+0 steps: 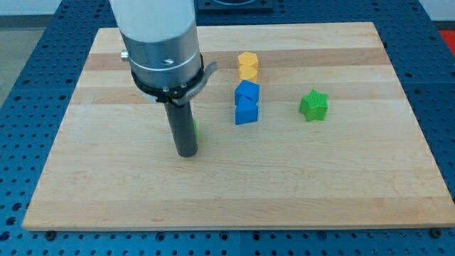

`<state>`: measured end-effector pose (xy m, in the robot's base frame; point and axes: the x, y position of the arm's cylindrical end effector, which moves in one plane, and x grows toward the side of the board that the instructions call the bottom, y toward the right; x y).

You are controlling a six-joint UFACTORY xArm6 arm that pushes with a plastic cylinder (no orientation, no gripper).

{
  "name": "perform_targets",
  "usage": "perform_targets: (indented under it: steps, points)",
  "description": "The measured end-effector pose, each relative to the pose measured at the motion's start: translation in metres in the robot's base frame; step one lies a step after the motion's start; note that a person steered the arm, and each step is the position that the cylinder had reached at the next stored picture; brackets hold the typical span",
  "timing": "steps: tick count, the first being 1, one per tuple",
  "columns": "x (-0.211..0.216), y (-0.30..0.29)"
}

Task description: Move green circle to the center

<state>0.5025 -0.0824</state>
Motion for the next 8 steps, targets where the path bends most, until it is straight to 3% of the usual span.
perform_targets:
  steps: [8]
  points:
    - [-0.128, -0.001]
